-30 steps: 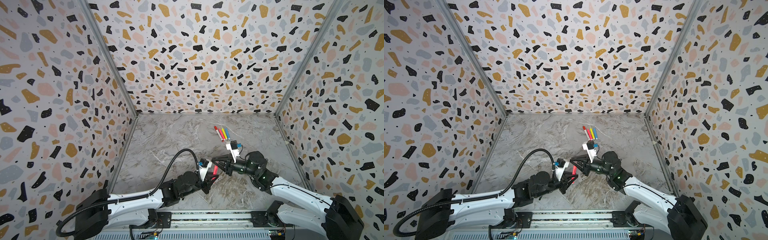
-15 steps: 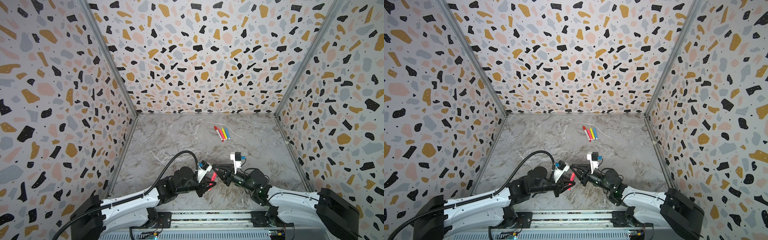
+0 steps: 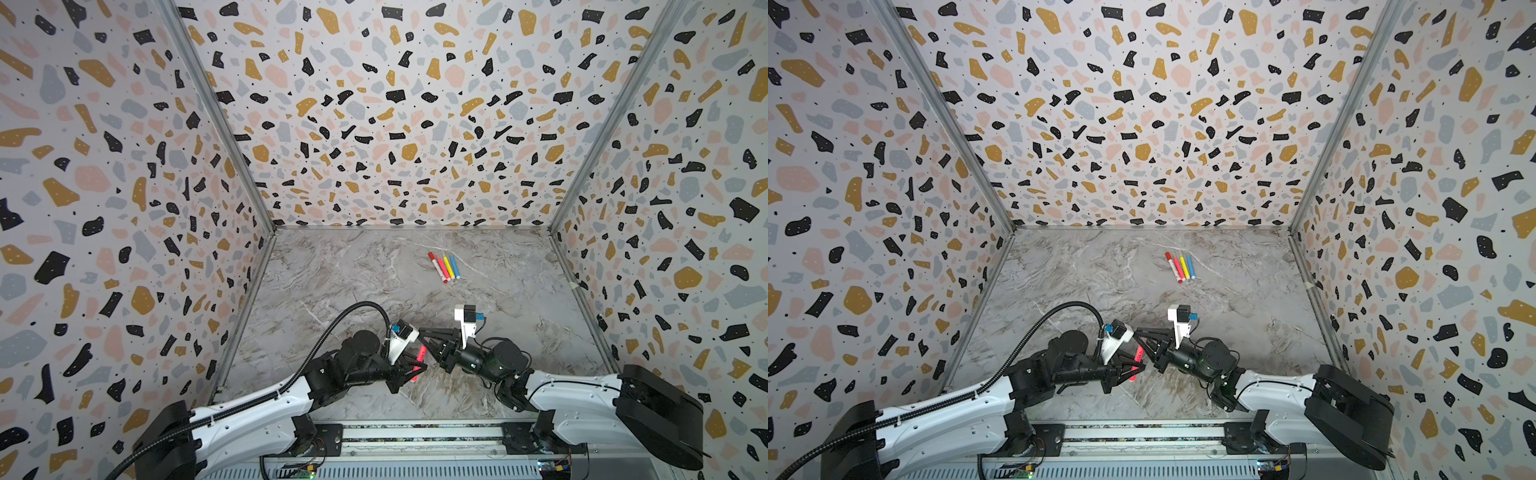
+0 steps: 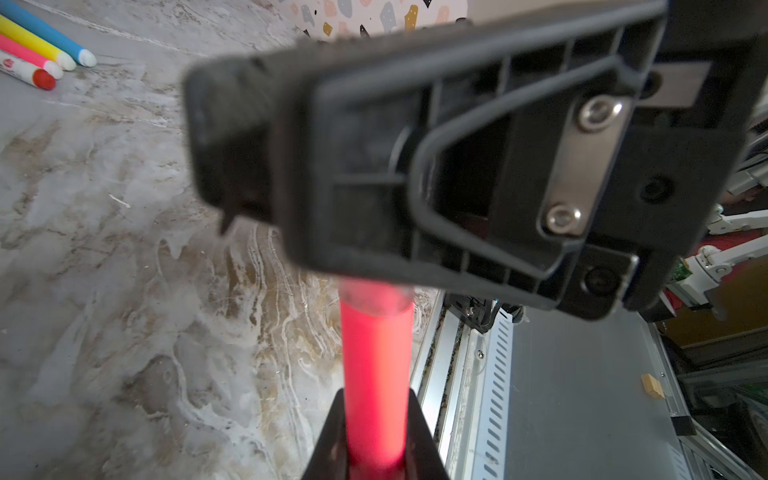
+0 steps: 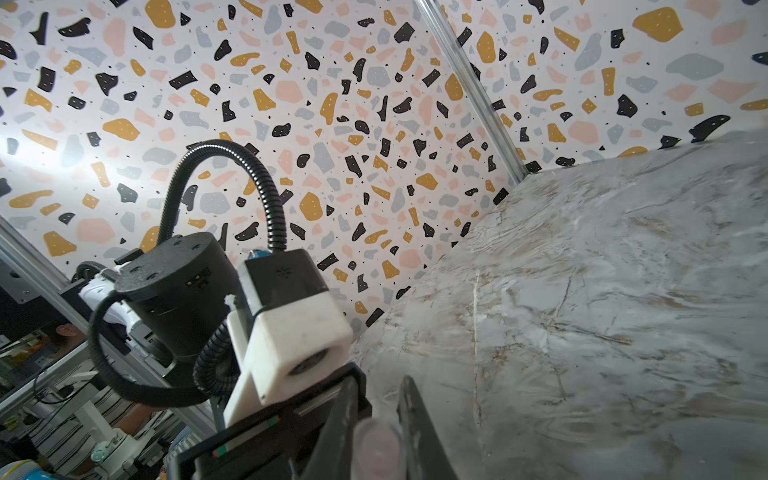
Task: Insert the pens into the pen caps
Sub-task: 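Press the clear cap down onto the pink highlighter with the right gripper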
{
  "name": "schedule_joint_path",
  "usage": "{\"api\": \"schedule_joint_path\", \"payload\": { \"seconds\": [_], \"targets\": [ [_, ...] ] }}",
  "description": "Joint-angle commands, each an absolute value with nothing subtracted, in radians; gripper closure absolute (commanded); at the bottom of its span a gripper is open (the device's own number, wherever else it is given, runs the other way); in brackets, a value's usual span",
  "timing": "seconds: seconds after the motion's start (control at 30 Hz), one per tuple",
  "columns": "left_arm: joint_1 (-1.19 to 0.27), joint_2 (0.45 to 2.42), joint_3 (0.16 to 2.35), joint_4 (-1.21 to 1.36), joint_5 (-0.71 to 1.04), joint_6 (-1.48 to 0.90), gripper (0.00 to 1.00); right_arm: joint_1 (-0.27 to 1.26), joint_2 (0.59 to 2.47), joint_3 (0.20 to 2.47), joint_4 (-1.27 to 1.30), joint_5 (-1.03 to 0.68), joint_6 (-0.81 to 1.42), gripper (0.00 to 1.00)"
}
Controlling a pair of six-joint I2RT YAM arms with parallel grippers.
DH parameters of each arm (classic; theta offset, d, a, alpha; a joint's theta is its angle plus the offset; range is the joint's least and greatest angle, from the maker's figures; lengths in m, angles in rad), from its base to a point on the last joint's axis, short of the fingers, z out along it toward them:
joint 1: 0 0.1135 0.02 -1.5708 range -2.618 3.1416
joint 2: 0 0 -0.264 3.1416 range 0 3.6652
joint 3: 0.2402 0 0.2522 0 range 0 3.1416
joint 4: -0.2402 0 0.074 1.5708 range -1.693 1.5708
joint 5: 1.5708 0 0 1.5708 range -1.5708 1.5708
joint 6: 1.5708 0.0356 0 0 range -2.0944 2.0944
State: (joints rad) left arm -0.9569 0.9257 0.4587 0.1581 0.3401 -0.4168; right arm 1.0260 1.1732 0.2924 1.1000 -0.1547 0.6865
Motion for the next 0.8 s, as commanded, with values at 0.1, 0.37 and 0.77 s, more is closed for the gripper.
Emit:
{"api": "schedule_joint_path", "payload": {
  "seconds": [0.1,0.37,0.77],
  "targets": [
    [-0.878,0.862,0.483,0.603,0.078,-0.446,1.00,1.023,1.025,0.408,0.331,-0.286,0.485,0.89],
    [-0.885,0.796,0.276,0.567,0.014,-0.494,1.00,0.819,0.887,0.604,0.137,-0.312,0.342,0.33],
    [-0.863,1.077,0.396,0.430,-0.102,-0.519,1.00,0.755,0.902,0.652,0.004,-0.242,0.318,0.32]
  ]
}}
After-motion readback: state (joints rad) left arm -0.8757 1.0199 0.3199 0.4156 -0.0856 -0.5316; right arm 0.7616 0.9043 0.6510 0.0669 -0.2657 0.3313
